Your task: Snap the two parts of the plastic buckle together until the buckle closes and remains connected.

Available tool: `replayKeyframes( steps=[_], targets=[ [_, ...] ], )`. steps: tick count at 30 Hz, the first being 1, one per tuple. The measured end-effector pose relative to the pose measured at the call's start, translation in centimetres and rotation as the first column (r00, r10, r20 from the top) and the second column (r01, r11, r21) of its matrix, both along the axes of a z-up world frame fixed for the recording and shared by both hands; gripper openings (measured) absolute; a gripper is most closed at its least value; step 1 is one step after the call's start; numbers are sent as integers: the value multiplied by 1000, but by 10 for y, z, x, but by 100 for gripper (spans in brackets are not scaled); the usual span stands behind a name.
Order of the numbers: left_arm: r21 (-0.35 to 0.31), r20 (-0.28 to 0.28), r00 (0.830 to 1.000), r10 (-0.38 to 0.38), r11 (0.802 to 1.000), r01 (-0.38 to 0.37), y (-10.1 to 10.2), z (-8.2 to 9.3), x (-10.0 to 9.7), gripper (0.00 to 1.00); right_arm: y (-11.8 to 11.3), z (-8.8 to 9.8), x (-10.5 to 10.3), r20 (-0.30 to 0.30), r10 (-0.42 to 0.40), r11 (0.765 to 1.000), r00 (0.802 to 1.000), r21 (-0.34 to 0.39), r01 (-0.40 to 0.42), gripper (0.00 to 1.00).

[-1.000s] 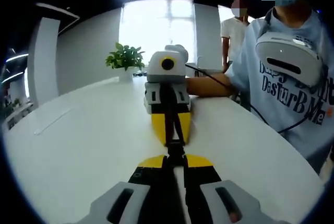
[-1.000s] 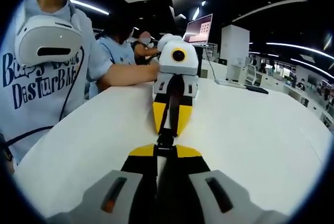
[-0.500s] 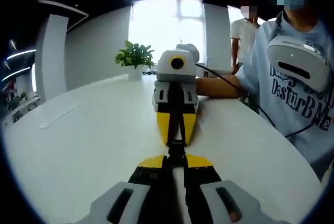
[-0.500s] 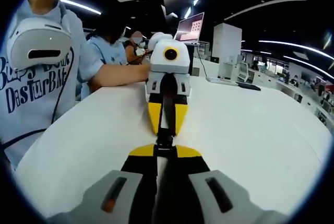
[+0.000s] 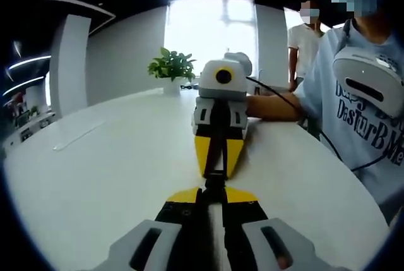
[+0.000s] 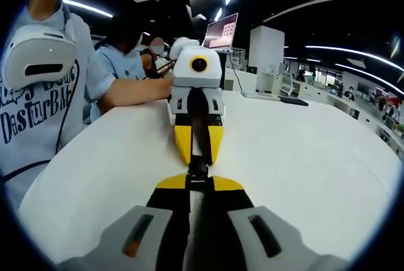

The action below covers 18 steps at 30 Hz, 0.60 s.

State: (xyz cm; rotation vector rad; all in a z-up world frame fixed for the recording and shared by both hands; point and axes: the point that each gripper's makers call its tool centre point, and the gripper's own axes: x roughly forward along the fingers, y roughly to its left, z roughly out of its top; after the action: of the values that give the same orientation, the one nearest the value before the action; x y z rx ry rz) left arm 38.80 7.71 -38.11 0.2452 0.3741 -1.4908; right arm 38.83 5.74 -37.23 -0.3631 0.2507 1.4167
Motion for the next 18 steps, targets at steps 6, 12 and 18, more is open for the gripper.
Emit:
replayKeyframes(
  steps=[6, 12, 18],
  targets=[
    [-3, 0, 1000, 14, 1000, -14, -1, -1, 3, 10, -1, -1, 0, 3, -11, 1000, 1000, 2, 11, 10],
    [-24, 8, 1000, -12, 1000, 12, -1, 0, 3, 11, -1, -1, -1, 10, 3, 1000, 1000, 11, -3, 11],
    [-39, 9, 999, -31, 999, 31, 1, 0, 1, 12, -1, 0, -3, 23, 19, 1000, 1000, 15, -19, 11]
  ],
)
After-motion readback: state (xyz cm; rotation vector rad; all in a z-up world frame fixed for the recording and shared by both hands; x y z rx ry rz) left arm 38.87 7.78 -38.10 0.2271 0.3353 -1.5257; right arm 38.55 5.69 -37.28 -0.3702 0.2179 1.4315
